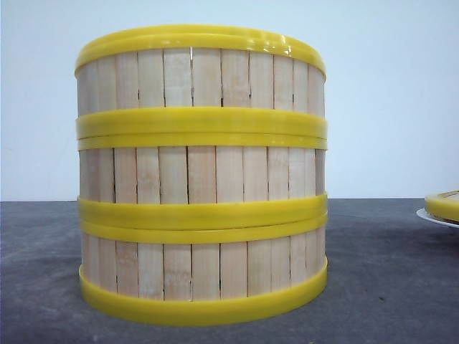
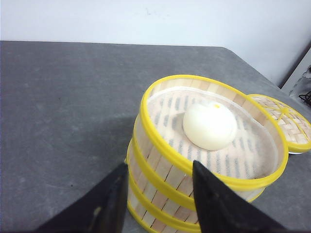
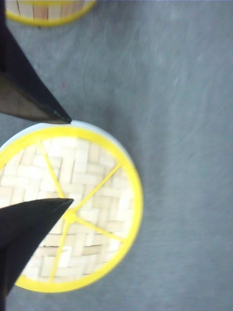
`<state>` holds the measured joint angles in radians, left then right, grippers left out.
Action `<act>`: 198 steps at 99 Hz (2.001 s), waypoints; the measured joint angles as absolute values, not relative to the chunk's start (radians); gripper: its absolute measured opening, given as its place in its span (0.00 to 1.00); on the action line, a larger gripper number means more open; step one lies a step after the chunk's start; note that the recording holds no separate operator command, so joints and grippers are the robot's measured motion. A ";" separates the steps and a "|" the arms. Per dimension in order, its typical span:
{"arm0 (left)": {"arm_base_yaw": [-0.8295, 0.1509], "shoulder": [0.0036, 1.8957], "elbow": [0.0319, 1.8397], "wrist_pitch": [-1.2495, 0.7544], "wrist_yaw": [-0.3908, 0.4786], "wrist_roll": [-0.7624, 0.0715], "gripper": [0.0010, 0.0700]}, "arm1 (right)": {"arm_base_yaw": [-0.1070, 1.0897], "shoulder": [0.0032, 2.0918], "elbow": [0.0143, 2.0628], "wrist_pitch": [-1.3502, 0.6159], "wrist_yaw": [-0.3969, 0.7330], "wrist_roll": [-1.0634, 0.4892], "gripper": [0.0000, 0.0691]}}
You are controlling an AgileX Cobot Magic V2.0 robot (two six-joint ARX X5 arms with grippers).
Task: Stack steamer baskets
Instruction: 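Move right gripper to the woven bamboo lid and grasp its hub, then lift the lid with the right gripper and lower it onto the stack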
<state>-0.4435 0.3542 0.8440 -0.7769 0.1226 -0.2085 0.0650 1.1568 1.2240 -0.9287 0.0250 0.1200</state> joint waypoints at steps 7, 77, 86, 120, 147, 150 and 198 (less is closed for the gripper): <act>-0.443 0.354 0.844 -0.777 0.123 -0.206 0.33 | 0.014 1.189 1.202 -0.909 -0.004 0.129 0.42; -0.443 0.354 0.844 -0.804 0.123 -0.203 0.33 | -0.133 1.495 1.199 -0.905 0.000 0.139 0.42; -0.443 0.354 0.844 -0.804 0.123 -0.203 0.33 | -0.139 1.509 1.199 -0.900 0.000 0.139 0.42; -0.443 0.354 0.844 -0.803 0.123 -0.203 0.33 | -0.139 1.547 1.199 -0.896 -0.001 0.142 0.40; -0.443 0.354 0.844 -0.803 0.123 -0.203 0.33 | -0.139 1.552 1.197 -0.889 0.000 0.147 0.22; -0.443 0.354 0.844 -0.803 0.123 -0.203 0.33 | -0.139 1.552 1.197 -0.889 0.000 0.147 0.21; -0.443 0.354 0.844 -0.803 0.123 -0.203 0.33 | -0.139 1.553 1.197 -0.877 -0.001 0.145 0.08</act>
